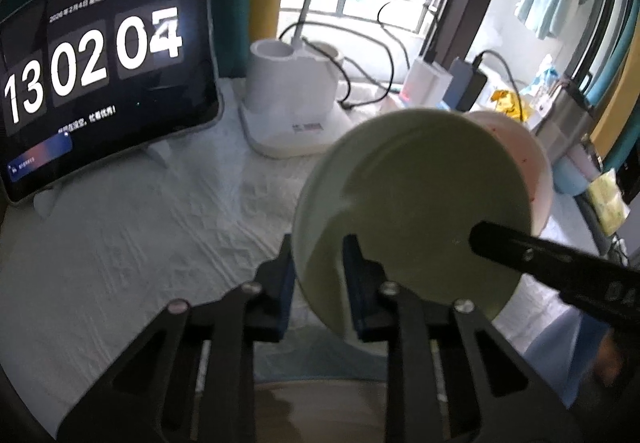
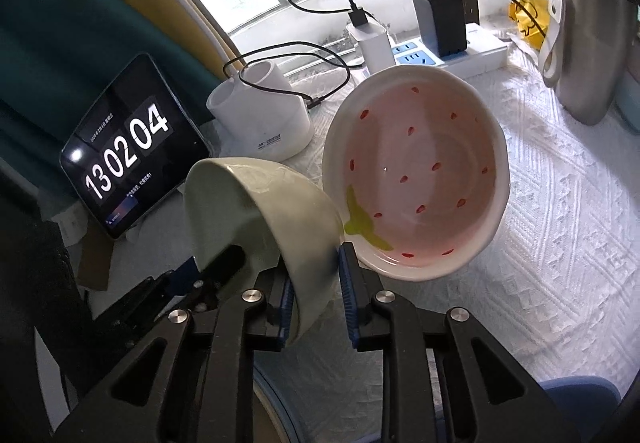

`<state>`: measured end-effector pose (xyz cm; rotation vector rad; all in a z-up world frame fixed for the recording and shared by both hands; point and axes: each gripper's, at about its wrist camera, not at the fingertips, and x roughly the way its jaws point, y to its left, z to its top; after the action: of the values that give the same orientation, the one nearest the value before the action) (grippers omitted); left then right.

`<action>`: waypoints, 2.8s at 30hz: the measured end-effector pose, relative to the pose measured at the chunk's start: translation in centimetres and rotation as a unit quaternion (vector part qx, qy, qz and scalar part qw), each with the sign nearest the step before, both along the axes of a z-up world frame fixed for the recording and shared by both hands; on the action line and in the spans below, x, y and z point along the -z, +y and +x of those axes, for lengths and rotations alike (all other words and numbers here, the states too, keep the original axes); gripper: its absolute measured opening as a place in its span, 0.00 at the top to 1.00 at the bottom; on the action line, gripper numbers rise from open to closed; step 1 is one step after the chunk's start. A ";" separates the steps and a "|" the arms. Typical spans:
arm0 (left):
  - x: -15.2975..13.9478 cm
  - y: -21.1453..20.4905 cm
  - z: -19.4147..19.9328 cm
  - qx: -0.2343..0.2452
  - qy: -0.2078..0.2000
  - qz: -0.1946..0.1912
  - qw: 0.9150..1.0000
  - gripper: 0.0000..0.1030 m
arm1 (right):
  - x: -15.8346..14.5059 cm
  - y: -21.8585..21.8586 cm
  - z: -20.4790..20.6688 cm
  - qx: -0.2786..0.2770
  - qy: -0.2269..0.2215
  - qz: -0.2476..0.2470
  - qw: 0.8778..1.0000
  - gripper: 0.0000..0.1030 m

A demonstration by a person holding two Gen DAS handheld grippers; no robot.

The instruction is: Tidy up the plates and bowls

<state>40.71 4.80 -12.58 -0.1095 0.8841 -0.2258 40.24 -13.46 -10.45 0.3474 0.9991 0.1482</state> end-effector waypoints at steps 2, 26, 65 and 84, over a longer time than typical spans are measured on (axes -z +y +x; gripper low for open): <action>-0.6 0.0 -0.3 0.000 -0.015 0.004 1.000 0.77 | 0.0 0.2 -0.1 -0.001 -0.001 -0.010 1.000 0.82; -6.5 0.7 -5.3 -0.003 -0.085 -0.010 0.996 0.77 | -4.2 1.4 -4.1 -0.023 -0.054 -0.020 0.998 0.82; -10.0 -7.2 -15.1 0.050 -0.121 -0.012 0.991 0.77 | -7.6 -6.1 -14.9 0.023 -0.096 -0.005 0.995 0.82; -7.1 -12.4 -17.9 0.089 -0.083 -0.002 0.993 0.77 | -4.4 -10.8 -19.1 0.057 -0.068 -0.010 0.996 0.82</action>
<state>22.84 -7.57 -5.45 -0.0154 0.7285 -0.3972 21.14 -24.30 -6.04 0.3701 0.8427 0.0579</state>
